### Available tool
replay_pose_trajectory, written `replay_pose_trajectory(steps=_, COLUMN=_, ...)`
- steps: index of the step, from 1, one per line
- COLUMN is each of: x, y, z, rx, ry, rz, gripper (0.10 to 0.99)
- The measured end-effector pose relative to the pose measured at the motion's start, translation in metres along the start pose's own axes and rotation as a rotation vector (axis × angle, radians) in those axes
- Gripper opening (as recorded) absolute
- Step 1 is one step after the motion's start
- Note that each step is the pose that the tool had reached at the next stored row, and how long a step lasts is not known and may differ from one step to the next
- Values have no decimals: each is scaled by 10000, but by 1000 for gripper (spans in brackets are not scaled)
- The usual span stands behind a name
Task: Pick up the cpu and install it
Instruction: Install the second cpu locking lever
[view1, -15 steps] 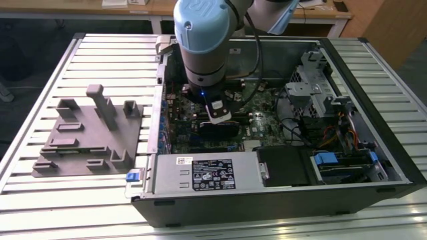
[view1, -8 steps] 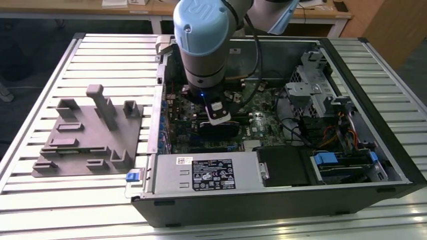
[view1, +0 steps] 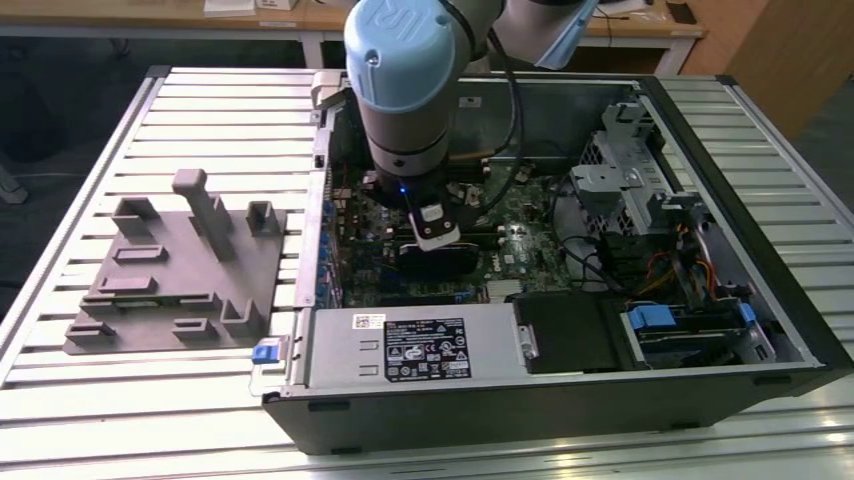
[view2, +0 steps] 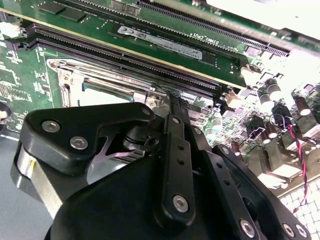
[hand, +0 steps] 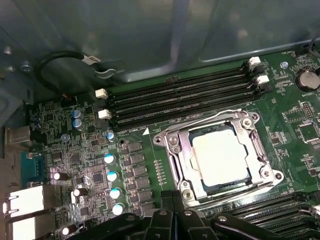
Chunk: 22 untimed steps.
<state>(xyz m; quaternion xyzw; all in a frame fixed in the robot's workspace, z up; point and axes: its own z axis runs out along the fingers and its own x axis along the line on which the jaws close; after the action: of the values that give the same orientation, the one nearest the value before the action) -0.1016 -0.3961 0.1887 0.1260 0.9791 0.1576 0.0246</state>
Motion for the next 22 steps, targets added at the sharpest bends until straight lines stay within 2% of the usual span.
replay_pose_trajectory(steps=6, x=0, y=10, z=-21, rx=-11, ry=-3, rz=0, gripper=106)
replay_pose_trajectory(steps=18, x=-5, y=77, z=-225, rx=16, ry=-7, rz=0, gripper=106)
replay_pose_trajectory(steps=20, x=-9, y=85, z=-244, rx=101, ry=-30, rz=-10, gripper=106)
replay_pose_trajectory(steps=22, x=-15, y=90, z=-251, rx=338, ry=-87, rz=-28, gripper=106)
